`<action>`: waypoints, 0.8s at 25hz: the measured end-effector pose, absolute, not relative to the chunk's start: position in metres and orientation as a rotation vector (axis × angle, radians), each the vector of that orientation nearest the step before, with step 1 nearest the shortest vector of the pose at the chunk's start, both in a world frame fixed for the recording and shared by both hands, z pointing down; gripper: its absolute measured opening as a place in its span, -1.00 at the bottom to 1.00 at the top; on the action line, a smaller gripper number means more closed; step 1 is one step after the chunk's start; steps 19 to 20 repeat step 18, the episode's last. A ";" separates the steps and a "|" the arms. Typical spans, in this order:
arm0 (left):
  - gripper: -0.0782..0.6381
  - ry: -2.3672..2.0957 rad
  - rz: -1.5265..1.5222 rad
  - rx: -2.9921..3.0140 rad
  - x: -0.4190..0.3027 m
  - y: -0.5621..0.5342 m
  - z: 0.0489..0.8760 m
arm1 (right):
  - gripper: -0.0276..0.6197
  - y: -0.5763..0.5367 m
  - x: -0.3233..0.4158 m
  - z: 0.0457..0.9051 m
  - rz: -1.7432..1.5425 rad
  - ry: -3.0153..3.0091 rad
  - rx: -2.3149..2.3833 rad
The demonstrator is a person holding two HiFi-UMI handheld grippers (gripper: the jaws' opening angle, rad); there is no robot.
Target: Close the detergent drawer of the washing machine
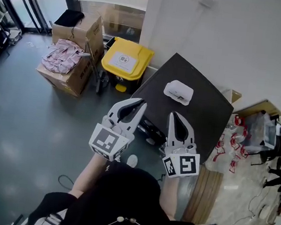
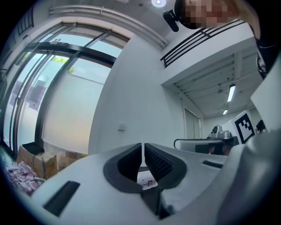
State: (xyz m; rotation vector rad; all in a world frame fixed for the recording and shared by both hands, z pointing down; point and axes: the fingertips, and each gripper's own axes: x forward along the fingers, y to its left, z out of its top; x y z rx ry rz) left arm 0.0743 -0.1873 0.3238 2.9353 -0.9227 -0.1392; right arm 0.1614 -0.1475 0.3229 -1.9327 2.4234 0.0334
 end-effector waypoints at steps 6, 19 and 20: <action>-0.72 -0.940 -0.156 2.934 0.077 -0.194 0.318 | -0.91 -0.149 0.165 0.321 0.029 2.421 -1.923; -0.72 -0.931 -0.131 2.926 0.081 -0.186 0.324 | -0.91 -0.139 0.165 0.321 0.052 2.447 -1.939; -0.72 -0.931 -0.131 2.926 0.081 -0.186 0.324 | -0.91 -0.139 0.165 0.321 0.052 2.447 -1.939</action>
